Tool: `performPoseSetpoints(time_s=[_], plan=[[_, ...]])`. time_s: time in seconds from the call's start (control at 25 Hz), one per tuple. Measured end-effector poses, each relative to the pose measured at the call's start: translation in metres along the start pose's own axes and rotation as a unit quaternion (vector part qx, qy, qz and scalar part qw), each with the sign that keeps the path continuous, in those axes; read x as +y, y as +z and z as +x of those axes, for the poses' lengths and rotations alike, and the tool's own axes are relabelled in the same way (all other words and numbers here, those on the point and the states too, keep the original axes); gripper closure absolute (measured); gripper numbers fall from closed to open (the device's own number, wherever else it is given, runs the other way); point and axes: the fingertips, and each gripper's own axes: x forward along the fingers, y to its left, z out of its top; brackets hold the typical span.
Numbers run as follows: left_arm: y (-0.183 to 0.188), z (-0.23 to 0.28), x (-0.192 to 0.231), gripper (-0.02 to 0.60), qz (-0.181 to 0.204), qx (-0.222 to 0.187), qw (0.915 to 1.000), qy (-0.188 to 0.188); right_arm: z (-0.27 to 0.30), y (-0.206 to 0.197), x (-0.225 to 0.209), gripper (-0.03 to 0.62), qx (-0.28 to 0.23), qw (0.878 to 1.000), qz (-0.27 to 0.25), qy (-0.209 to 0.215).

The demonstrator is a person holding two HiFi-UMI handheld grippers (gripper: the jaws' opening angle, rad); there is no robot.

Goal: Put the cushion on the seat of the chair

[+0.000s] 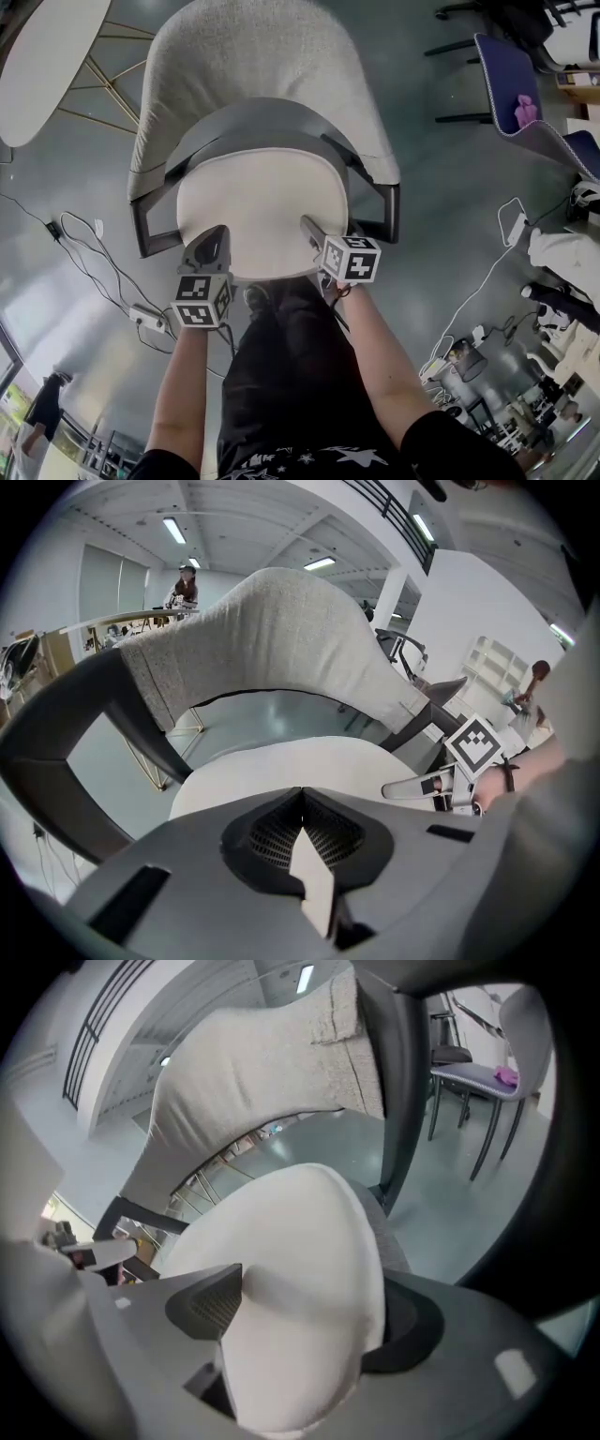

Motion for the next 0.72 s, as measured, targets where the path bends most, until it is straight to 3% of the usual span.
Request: performPoseSetpoints(time_s=[0.12, 0.36, 0.56, 0.72], plan=[[-0.006, 0.002, -0.005, 0.572, 0.005, 0.004, 1.0, -0.006, -0.002, -0.009, -0.008, 0.22, 0.002, 0.999, -0.019, -0.03], [-0.002, -0.006, -0.008, 0.572, 0.007, -0.008, 0.9999, -0.006, -0.015, -0.014, -0.021, 0.218, -0.011, 0.996, -0.042, -0.084], [0.0, -0.02, -0.007, 0.572, 0.008, -0.024, 0.9997, -0.002, -0.028, -0.011, -0.018, 0.22, -0.022, 0.994, -0.057, -0.092], [0.006, -0.041, -0.008, 0.572, 0.004, -0.042, 0.9991, 0.003, -0.041, -0.005, 0.003, 0.22, -0.038, 0.996, -0.059, -0.063]])
